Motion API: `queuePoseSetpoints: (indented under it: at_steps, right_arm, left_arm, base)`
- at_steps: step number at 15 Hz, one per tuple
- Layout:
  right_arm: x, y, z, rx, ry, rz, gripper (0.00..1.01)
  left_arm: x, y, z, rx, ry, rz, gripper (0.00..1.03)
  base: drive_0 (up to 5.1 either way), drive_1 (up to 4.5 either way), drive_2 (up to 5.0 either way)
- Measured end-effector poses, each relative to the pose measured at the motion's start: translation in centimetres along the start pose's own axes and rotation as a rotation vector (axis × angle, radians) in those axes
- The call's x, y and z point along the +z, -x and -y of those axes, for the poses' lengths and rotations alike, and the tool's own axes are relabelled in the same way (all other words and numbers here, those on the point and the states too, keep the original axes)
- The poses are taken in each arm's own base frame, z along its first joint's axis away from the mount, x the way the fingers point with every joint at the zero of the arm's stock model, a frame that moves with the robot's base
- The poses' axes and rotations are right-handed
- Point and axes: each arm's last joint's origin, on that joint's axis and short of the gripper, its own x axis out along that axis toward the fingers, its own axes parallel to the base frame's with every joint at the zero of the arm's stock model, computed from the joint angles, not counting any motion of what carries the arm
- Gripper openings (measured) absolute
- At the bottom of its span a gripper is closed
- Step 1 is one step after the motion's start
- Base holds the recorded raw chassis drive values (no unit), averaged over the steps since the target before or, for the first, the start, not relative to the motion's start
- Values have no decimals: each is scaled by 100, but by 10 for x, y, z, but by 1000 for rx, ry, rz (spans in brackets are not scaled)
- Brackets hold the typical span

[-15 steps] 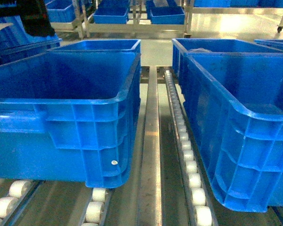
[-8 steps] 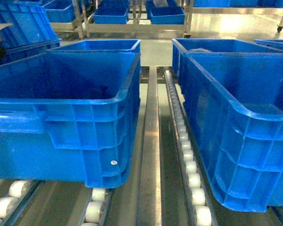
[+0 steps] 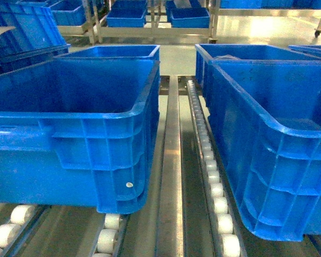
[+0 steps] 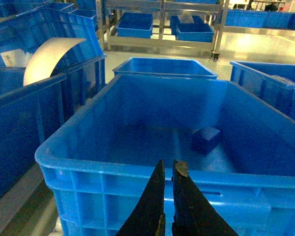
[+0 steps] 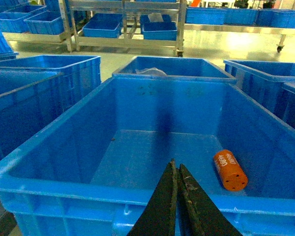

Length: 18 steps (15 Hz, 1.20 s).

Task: Sort blue parts and orange caps into right shelf containers

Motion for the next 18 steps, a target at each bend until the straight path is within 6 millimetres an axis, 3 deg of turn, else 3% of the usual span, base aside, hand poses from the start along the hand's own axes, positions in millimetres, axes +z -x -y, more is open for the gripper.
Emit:
queuePoseSetpoints:
  at_steps: [4,6,18]
  right_arm:
    - [-16,21,0,0,0,-24,2]
    - [-10,29,0,0,0,8,2]
    - [-4,53,0,0,0,27,2]
  left_arm:
    - [-18,25,0,1,0,-37,2]
    - [-10,34,0,0,0,9,2]
    - [-5,63,0,0,-1,21,2]
  base:
    - [0,0,0]
    - [0,0,0]
    - [0,0,0]
